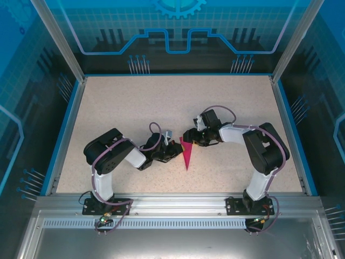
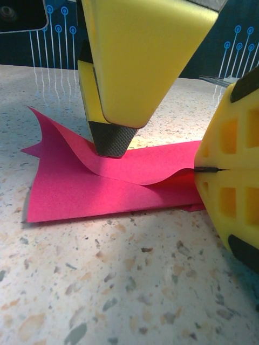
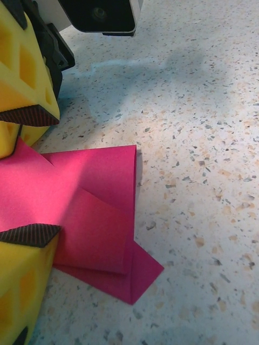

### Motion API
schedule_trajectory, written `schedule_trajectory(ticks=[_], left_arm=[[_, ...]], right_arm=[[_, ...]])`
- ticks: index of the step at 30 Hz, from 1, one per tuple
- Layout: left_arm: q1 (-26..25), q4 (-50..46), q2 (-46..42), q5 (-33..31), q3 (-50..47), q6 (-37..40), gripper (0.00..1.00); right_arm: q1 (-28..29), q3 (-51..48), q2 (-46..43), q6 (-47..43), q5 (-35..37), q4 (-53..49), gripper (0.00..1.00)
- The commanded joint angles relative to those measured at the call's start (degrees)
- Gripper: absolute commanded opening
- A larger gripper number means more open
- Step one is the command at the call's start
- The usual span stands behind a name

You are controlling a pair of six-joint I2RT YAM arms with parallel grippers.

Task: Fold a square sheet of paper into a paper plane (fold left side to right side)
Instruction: Fold the wing for the fifth time at the center of the table.

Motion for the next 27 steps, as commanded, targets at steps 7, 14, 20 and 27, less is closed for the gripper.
schedule_trajectory(ticks=[7,14,20,27], left_arm=[[0.35,-12.07,-10.39,-2.97,-4.10,3.56,0.29],[-1.19,-18.99,-21.21,0.52,-4.13,4.23,0.27],[-3.81,-20.22,-22.47,2.62,-0.65,2.51,0.25],[-6.10,-14.63,-14.40,6.51,4.26,-0.71,0.23]], right_arm=[[0.49,-0.44,2.92,-1.00,3.62,-5.04,0.55],[0.54,-0.58,3.02,-1.00,3.28,-4.46,0.55],[0.74,-0.55,3.33,-0.99,3.03,-4.20,0.55],[0.86,-0.55,3.48,-1.00,2.90,-4.21,0.55]])
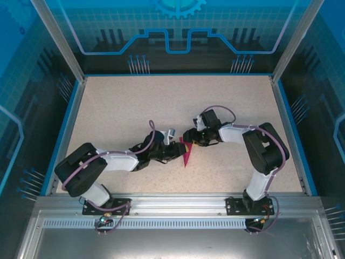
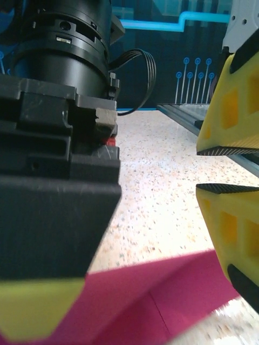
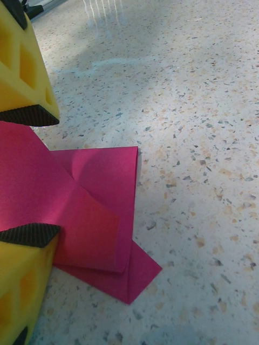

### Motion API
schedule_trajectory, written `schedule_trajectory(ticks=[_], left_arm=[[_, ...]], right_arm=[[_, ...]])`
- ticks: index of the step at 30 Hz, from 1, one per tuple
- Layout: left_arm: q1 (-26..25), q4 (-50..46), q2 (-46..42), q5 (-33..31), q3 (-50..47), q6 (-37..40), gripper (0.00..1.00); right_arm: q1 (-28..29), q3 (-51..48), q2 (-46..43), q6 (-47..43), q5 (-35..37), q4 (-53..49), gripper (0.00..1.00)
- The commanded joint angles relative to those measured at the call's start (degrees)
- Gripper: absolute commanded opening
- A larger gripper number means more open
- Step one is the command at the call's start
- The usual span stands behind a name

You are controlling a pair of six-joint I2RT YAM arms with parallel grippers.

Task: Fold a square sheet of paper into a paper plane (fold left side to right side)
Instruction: Fold the wing for the fifth time at the center of the table.

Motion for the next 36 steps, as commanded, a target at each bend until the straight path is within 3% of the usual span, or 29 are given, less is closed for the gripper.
schedule_trajectory(ticks=[1,36], left_arm=[[-0.99,3.29,4.32,3.41,2.41,-2.45,0.23],[-2.81,3.40,13.90,-0.30,-0.40,-5.56,0.22]], right_arm=[[0.74,-0.83,3.18,-0.80,2.83,-3.90,0.54],[0.85,-0.03,3.04,-1.33,3.12,-4.77,0.55]])
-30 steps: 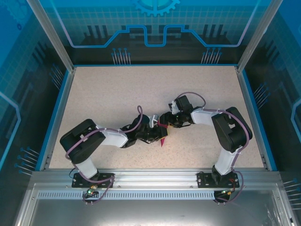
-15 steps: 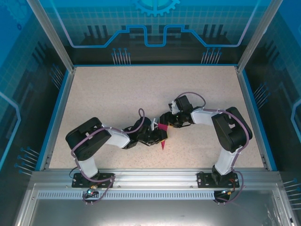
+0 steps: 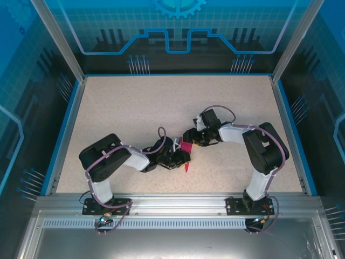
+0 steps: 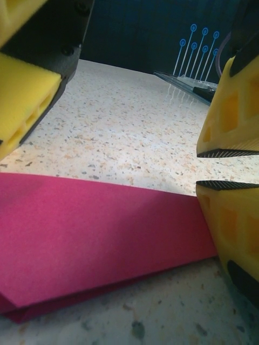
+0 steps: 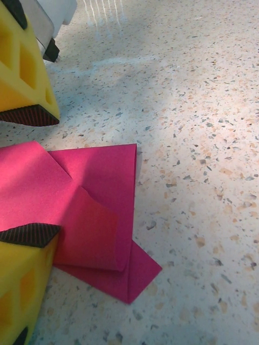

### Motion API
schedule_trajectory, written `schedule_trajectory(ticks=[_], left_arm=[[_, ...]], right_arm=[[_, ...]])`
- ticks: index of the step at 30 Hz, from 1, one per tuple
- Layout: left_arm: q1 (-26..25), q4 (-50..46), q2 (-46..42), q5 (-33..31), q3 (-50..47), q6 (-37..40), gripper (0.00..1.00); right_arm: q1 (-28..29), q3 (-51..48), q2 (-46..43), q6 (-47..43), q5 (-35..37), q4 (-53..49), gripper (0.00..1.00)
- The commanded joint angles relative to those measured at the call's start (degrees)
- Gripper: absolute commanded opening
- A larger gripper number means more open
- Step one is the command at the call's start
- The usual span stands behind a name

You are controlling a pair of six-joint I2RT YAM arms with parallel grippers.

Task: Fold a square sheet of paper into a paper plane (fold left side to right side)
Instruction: Fold the wing for the fifth time at the center of the table.

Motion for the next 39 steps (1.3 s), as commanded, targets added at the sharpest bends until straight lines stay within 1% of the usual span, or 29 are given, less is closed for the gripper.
schedule_trajectory(ticks=[1,9,15,17,22,25,30,39], left_arm=[[-0.64,-0.19,1.50,-0.42,-0.75,-1.17,0.22],[-1.37,-0.69,2.96,-0.48,-0.66,-1.82,0.22],[-1.97,-4.41,2.98,-2.58,-1.72,-2.73,0.13],[-2.10,-5.64,3.23,-3.09,-1.63,-2.78,0.10],[-2.36,-7.12,3.68,-3.66,-1.46,-2.88,0.06],[-2.32,-7.93,3.68,-4.02,-1.46,-2.76,0.05],[-2.36,-9.05,3.64,-4.10,-1.10,-2.43,0.04],[-2.43,-9.93,3.16,-4.46,-1.36,-2.39,0.03]], right_arm=[[0.82,-0.39,2.88,-1.28,2.95,-4.10,0.55],[0.64,-0.04,1.06,-1.84,1.91,-3.38,0.55],[-0.82,-1.37,-6.98,-3.39,1.01,-1.66,0.54],[-0.86,-1.79,-9.46,-3.89,0.16,-1.41,0.51],[-0.49,-6.78,-12.48,-3.82,-3.16,-0.93,0.39],[0.64,-8.45,-12.16,-3.53,-4.92,1.07,0.35],[2.20,-7.73,-8.32,-3.22,-6.75,3.95,0.34],[3.31,-5.42,-2.66,-4.84,-3.26,2.71,0.34]])
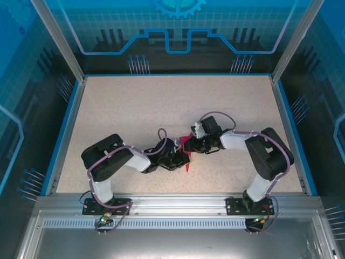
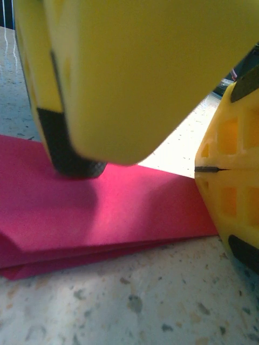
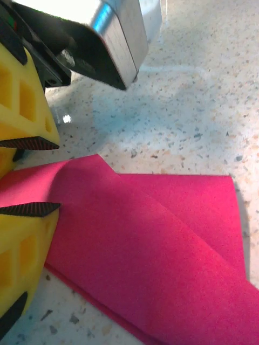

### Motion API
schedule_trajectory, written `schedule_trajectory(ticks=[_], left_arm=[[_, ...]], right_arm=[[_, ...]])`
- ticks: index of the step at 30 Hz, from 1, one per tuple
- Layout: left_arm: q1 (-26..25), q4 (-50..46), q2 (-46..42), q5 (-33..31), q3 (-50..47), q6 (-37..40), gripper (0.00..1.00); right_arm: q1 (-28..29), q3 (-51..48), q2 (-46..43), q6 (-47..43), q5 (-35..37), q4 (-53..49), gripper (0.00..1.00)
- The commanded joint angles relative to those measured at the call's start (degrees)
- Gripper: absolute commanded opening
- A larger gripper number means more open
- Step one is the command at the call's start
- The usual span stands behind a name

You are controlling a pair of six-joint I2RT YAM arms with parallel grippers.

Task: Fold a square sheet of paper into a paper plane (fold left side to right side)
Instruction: Fold the wing for the fifth time at the center of the table.

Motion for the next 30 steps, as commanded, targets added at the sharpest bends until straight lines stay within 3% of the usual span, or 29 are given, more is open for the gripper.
schedule_trajectory(ticks=[1,13,30], left_arm=[[-1.16,-9.59,2.07,-1.42,-1.37,-0.35,0.03],[-1.20,-10.05,2.04,-1.47,-1.63,-0.44,0.01],[-1.13,-10.33,2.13,-1.20,-1.37,-0.33,0.00]], right_arm=[[0.77,1.91,2.04,-1.88,1.42,-0.33,0.34],[0.36,6.41,4.00,-7.22,8.99,-5.79,0.34],[-4.89,14.16,10.69,-9.17,5.91,-5.50,0.35]])
